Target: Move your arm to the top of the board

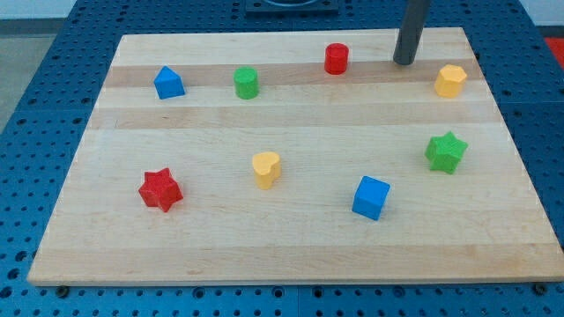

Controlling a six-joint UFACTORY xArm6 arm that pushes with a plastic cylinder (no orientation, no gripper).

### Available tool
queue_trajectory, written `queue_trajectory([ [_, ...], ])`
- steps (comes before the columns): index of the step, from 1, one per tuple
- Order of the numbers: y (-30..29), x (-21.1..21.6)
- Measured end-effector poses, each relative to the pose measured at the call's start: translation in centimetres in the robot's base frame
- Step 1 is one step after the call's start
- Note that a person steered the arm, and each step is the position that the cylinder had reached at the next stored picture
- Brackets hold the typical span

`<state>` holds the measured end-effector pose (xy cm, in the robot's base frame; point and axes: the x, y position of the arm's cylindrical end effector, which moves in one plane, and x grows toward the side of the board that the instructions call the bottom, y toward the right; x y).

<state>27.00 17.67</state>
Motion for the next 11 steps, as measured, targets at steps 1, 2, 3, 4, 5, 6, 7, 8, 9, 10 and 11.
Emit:
queue_trajectory([
  [1, -1.4, -5.5],
  [2, -1.4, -6.5],
  [3, -1.7, -1.1],
  [4, -1.7, -0.1],
  [5, -2.5, -4.5],
  [6, -3.0, -6.0],
  [7, 1.1, -5.9],
  [8, 5.3, -6.0],
  [9, -0.5, -5.5],
  [10, -3.7, -5.4],
  [11, -1.8, -4.9],
])
